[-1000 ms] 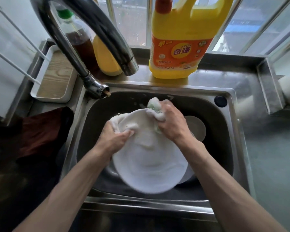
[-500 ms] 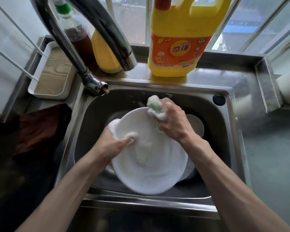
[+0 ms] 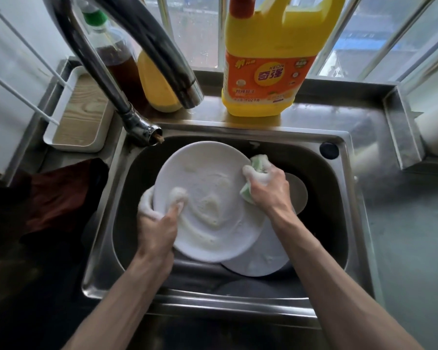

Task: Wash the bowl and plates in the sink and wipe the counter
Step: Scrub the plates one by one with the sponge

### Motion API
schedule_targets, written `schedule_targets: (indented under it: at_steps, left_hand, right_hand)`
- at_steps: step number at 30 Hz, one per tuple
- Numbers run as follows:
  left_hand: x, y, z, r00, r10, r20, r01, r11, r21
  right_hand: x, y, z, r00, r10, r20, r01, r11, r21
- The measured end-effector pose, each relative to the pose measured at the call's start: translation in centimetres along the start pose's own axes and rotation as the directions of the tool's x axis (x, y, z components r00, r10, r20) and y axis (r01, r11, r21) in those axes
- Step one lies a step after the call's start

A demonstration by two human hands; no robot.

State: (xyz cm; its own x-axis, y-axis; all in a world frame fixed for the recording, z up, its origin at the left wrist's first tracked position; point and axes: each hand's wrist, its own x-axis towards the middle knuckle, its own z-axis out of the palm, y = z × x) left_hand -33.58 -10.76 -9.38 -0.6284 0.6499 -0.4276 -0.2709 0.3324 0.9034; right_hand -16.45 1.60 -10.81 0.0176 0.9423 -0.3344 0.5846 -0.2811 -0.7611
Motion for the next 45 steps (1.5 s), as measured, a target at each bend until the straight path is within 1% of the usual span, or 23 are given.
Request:
schedule_targets:
  at_steps: [2, 4, 6, 8, 10, 11, 13, 15, 17, 19, 21, 23, 25, 27, 29, 31, 32, 33, 36, 39, 41, 43, 45]
  left_hand:
    - [-0.2, -0.3, -0.8, 0.985, -0.078, 0.152, 0.070, 0.996, 0.057]
    - [0.5, 0.4, -1.1, 0.936, -0.108, 0.336, 0.065, 0.989, 0.136]
    - [1.5, 1.6, -0.6, 0.901, -0.104, 0.422, -0.004, 0.969, 0.247]
    - [2.2, 3.0, 0.3, 0.880, -0.077, 0.469, -0.094, 0.939, 0.330]
    - [2.6, 3.8, 0.9, 0.862, 0.013, 0.506, -0.227, 0.904, 0.362]
    - [2.8, 3.8, 0.9, 0.856, 0.063, 0.513, -0.280, 0.890, 0.359]
    - [2.6, 3.8, 0.8, 0.868, 0.122, 0.481, -0.310, 0.890, 0.334]
    - [2.6, 3.2, 0.4, 0.910, 0.156, 0.385, -0.287, 0.907, 0.308]
    - [2.7, 2.3, 0.0, 0.959, 0.189, 0.210, -0.241, 0.935, 0.258]
    - [2.4, 1.5, 0.1, 0.980, 0.200, 0.000, -0.198, 0.968, 0.152]
    - [1.2, 0.6, 0.6, 0.983, 0.152, -0.100, -0.149, 0.988, 0.038]
    - [0.1, -0.2, 0.7, 0.996, 0.074, -0.043, -0.074, 0.997, -0.004]
    - [0.1, -0.5, 0.1, 0.991, -0.028, 0.132, 0.026, 1.000, 0.017]
    - [1.1, 0.2, -0.5, 0.937, -0.118, 0.330, 0.091, 0.991, 0.096]
    - [1.9, 1.8, -0.3, 0.863, -0.194, 0.466, 0.116, 0.975, 0.191]
    - [2.2, 3.2, 0.3, 0.803, -0.249, 0.541, 0.117, 0.956, 0.268]
    - [2.1, 3.6, 0.6, 0.791, -0.252, 0.558, 0.105, 0.954, 0.281]
    - [2.0, 3.6, 0.6, 0.796, -0.239, 0.556, 0.089, 0.955, 0.283]
    - [1.6, 3.0, 0.2, 0.857, -0.176, 0.484, 0.058, 0.967, 0.249]
    - [1.5, 1.5, -0.7, 0.920, -0.140, 0.365, 0.101, 0.987, 0.124]
    - [1.6, 0.5, -0.9, 0.957, -0.116, 0.265, 0.104, 0.993, 0.058]
    - [1.5, -0.2, -0.8, 0.981, -0.091, 0.170, 0.090, 0.996, 0.012]
    - [1.3, -0.4, -0.6, 0.991, -0.082, 0.105, 0.086, 0.996, -0.035]
  right_hand:
    - [0.3, -0.3, -0.6, 0.995, -0.097, 0.022, 0.099, 0.993, -0.068]
    - [0.6, -0.7, -1.0, 0.981, -0.177, 0.079, 0.184, 0.979, -0.083]
    - [0.4, -1.3, -0.9, 0.959, -0.245, 0.144, 0.256, 0.965, -0.065]
    - [-0.2, -2.2, -0.3, 0.908, -0.368, 0.198, 0.390, 0.917, -0.087]
    - [-0.6, -3.0, 0.3, 0.855, -0.485, 0.186, 0.505, 0.860, -0.080]
    - [-0.6, -3.3, 0.4, 0.843, -0.514, 0.162, 0.529, 0.846, -0.065]
    - [-0.4, -3.1, 0.7, 0.845, -0.519, 0.130, 0.529, 0.846, -0.061]
    - [-0.2, -2.3, 0.5, 0.892, -0.449, 0.061, 0.453, 0.886, -0.100]
    - [0.0, -1.4, 0.2, 0.950, -0.310, -0.031, 0.303, 0.943, -0.134]
    - [-0.1, -0.5, 0.4, 0.987, -0.146, -0.064, 0.137, 0.983, -0.121]
    - [-0.1, 0.1, 0.7, 0.996, -0.063, -0.065, 0.058, 0.995, -0.083]
    - [0.0, 0.1, 0.3, 0.993, -0.095, -0.076, 0.090, 0.994, -0.065]
    - [0.4, -0.6, -0.6, 0.984, -0.169, -0.049, 0.165, 0.983, -0.075]
    - [0.8, -1.4, -1.5, 0.967, -0.253, 0.004, 0.253, 0.964, -0.083]
    - [0.9, -2.2, -1.8, 0.931, -0.357, 0.071, 0.364, 0.922, -0.131]
    - [0.5, -2.9, -1.3, 0.894, -0.427, 0.137, 0.446, 0.880, -0.165]
    - [0.2, -3.1, -1.0, 0.881, -0.447, 0.152, 0.470, 0.865, -0.178]
    - [0.1, -3.2, -0.7, 0.879, -0.452, 0.152, 0.474, 0.861, -0.185]
    - [-0.1, -2.4, -0.4, 0.913, -0.387, 0.126, 0.407, 0.875, -0.260]
    - [0.0, -0.9, -0.8, 0.973, -0.208, 0.098, 0.229, 0.918, -0.323]
    - [-0.3, -0.1, -0.9, 0.989, -0.094, 0.110, 0.126, 0.932, -0.341]
    - [-1.0, 0.6, -0.6, 0.986, -0.069, 0.149, 0.126, 0.898, -0.421]
    - [-1.9, 0.9, 0.0, 0.979, -0.121, 0.165, 0.188, 0.853, -0.487]
